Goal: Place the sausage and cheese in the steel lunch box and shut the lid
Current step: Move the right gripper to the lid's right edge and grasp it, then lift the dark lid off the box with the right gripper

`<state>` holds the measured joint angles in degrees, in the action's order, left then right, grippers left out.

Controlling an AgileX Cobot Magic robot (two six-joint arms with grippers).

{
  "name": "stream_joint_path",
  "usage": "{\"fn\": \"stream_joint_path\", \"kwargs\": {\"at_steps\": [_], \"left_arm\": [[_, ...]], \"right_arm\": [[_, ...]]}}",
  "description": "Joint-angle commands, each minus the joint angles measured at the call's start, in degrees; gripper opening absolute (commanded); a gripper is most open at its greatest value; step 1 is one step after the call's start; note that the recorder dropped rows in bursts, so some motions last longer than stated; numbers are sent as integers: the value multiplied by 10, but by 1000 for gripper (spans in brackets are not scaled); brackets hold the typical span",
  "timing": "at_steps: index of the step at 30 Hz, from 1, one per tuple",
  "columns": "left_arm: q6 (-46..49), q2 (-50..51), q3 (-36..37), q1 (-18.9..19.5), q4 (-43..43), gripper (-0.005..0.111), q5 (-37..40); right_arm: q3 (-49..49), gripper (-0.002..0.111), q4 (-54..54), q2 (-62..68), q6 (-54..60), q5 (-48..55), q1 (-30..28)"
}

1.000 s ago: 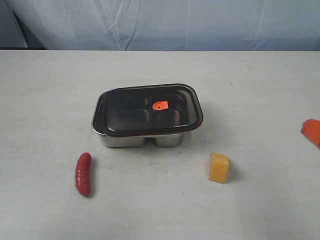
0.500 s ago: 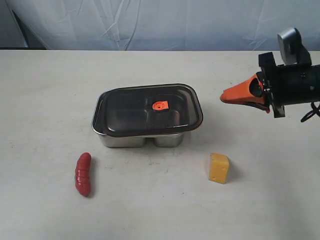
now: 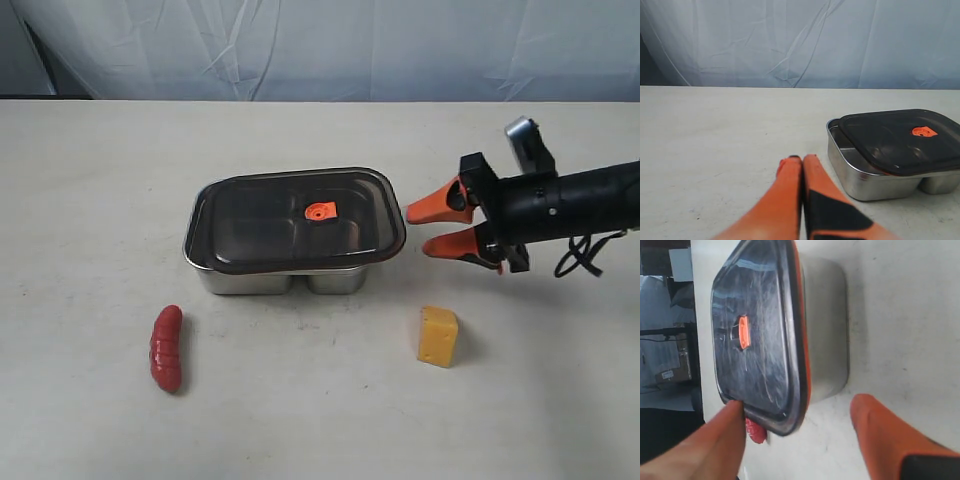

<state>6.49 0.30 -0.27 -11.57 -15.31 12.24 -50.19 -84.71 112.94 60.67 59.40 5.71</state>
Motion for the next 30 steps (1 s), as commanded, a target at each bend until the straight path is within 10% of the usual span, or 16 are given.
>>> {"fn": "stream_joint_path", "kwargs": {"at_steps": [1,9,13,30], "left_arm": [[0,-3,3,2,-1,0,-3],[0,-3,3,2,-1,0,-3],[0,-3,3,2,-1,0,-3],[0,-3,3,2,-1,0,-3]], "right_arm": [[-5,53,-56,17,20,-35,45],[-5,46,-143,22,69,-52,90],[-5,1,-128,22,69,-26,92],[-5,0,-151,-136,125,92,83]]}}
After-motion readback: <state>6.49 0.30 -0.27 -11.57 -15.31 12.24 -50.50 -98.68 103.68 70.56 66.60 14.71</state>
